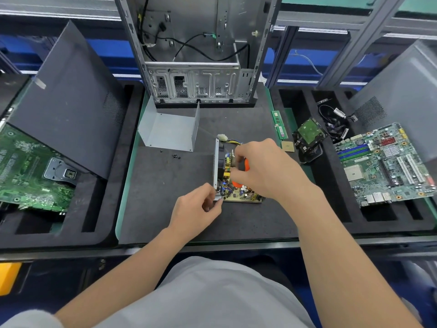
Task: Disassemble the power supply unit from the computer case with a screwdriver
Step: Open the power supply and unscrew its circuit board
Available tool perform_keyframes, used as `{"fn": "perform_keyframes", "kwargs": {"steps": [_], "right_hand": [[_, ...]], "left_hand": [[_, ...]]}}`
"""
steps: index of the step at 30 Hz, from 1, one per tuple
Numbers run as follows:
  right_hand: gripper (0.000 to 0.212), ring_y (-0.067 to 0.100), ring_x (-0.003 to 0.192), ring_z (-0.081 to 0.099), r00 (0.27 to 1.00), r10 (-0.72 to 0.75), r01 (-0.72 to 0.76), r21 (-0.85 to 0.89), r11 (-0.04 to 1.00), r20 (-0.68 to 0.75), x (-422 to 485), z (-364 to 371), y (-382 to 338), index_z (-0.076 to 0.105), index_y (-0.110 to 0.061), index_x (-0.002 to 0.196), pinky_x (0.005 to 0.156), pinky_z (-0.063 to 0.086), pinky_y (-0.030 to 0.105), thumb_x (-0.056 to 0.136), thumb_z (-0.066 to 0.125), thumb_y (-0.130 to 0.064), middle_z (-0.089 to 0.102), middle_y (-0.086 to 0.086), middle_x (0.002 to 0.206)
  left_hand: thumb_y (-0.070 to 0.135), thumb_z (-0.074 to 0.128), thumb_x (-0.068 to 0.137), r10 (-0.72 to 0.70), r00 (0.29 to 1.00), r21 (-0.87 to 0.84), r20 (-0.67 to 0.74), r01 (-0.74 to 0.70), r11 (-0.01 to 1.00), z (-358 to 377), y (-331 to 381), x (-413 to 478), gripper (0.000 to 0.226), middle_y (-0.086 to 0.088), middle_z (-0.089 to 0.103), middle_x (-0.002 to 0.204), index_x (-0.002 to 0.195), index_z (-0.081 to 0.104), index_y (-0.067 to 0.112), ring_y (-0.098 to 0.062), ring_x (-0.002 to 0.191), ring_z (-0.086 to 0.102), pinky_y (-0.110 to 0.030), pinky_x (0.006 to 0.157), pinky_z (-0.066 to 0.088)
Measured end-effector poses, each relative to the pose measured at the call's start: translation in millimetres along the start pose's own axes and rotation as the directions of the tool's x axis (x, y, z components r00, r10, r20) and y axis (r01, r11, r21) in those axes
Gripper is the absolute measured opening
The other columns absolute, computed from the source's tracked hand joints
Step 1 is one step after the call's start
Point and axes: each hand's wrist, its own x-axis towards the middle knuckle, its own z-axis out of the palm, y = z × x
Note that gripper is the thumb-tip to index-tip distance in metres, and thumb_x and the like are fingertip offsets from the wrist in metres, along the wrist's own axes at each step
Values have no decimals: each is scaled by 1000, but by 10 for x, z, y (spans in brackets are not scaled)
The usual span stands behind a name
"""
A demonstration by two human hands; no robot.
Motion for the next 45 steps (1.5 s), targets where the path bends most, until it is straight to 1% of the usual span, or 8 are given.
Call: {"fn": "perform_keyframes", "kwargs": {"steps": [3,6,12,23,31,35,42,45], "right_hand": [[10,28,70,57,1000,2,-2,-1,1000,-10,-13,28,18,62,-23,81,56,41,30,85,65,-32,55,-1,72],[11,26,68,56,1000,6,-6,-6,1000,-8,-20,33,34,61,-23,80,54,38,30,85,66,-32,53,-2,69],[16,25,66,55,1000,12,-12,-24,1000,-5,-2,23,74,60,-20,77,52,35,29,83,68,-33,52,0,69],[16,14,61,51,999,-29,31,-39,999,36,30,-3,157,60,-23,77,53,39,28,85,68,-35,52,-4,68],[15,15,61,52,996,-70,72,-29,997,62,40,-21,187,61,-23,79,53,41,29,87,66,-35,54,-4,69],[13,24,69,57,995,-90,92,-31,995,53,37,-31,202,60,-25,80,55,41,30,87,65,-35,57,-1,73],[11,26,72,57,993,-108,108,5,994,37,45,-40,184,64,-25,86,61,54,34,89,63,-35,62,2,82],[12,25,70,59,993,-109,110,-9,994,34,49,-33,184,64,-25,86,59,53,33,90,63,-36,62,1,81]], "left_hand": [[31,80,88,52,998,86,-28,-50,995,39,-42,-71,11,13,62,68,83,71,25,-4,59,57,-24,58,56],[28,88,83,-12,999,170,-52,20,985,126,-12,-111,11,12,65,67,92,82,24,-4,58,60,-28,55,58],[38,88,81,-80,992,269,-101,105,957,276,116,-54,8,12,61,57,83,84,31,-7,50,59,-25,42,46],[34,88,80,-232,946,257,-225,287,923,401,209,-69,13,11,62,56,70,81,29,-11,50,58,-23,44,41],[24,88,81,-138,965,329,-222,208,921,415,280,-60,12,8,63,54,72,81,22,-15,48,61,-34,45,52],[22,89,79,-99,964,360,-248,186,914,436,274,-63,16,7,60,53,69,78,20,-16,46,59,-33,42,50],[29,87,82,-144,951,280,-275,222,934,434,246,-131,7,11,61,57,77,81,28,-12,52,59,-30,48,49],[25,86,84,-15,964,321,-264,102,942,440,180,-177,7,8,60,58,78,82,25,-15,50,55,-30,46,47]]}}
